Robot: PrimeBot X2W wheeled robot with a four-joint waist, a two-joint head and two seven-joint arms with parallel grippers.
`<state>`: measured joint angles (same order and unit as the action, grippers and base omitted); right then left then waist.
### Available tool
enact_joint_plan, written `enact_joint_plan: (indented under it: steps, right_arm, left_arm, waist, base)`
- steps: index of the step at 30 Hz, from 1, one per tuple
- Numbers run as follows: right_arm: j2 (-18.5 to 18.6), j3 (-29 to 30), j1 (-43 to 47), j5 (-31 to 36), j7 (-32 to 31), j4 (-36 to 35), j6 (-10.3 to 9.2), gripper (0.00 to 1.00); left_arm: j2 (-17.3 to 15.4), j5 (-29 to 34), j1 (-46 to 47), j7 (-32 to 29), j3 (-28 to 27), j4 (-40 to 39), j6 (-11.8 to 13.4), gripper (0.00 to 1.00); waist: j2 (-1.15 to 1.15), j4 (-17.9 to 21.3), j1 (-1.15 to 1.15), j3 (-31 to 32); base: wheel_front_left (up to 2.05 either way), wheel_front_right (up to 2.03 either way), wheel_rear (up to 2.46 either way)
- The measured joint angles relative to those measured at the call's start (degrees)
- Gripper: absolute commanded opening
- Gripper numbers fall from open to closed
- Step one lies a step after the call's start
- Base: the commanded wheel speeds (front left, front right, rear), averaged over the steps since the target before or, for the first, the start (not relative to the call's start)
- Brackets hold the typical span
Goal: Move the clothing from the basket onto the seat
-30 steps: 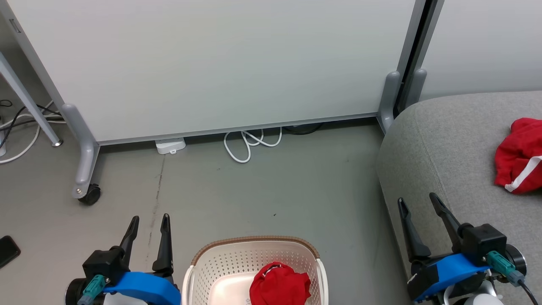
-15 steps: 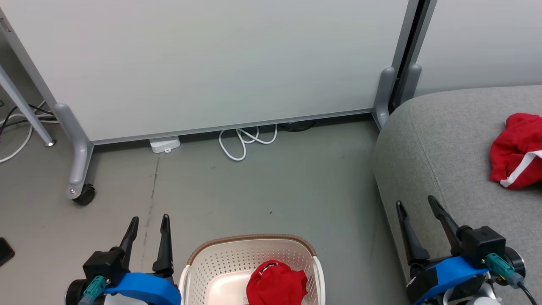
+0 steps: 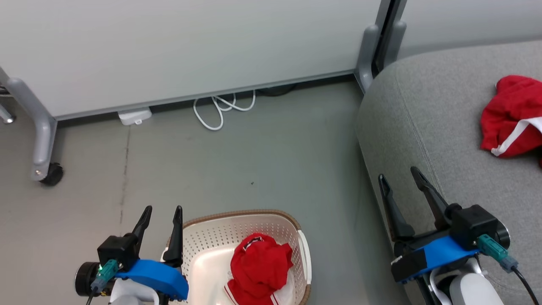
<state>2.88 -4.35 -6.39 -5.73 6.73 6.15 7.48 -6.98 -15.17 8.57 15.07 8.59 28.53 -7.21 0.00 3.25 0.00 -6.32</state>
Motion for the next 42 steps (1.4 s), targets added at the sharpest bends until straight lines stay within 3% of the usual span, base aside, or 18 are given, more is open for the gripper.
enact_joint_plan:
  steps: [23, 33, 42]
  right_arm:
    - [0.1, -6.7, -11.1, -4.3, 6.5, -1.5, 0.0, 1.0]
    - [0.0, -8.8, -13.6, -6.6, 8.0, -1.4, 0.0, 1.0]
    - [0.0, -10.2, -15.5, -7.9, 8.2, -2.1, 0.0, 1.0]
  left_arm:
    - [-5.3, -5.7, 20.1, 0.0, 16.9, 23.9, -0.2, 1.0]
    - [-8.2, -11.0, 26.2, -0.1, 25.0, 28.3, -0.2, 1.0]
    - [-9.4, -16.2, 31.1, -0.1, 30.2, 29.9, -0.2, 1.0]
  waist:
    - [0.0, 12.5, 0.01, -29.2]
    - [0.0, 15.9, 0.01, -39.7]
    - [0.0, 17.7, 0.01, -45.0]
  base:
    - [0.0, 0.0, 0.0]
    - [0.0, 0.0, 0.0]
    - [0.0, 0.0, 0.0]
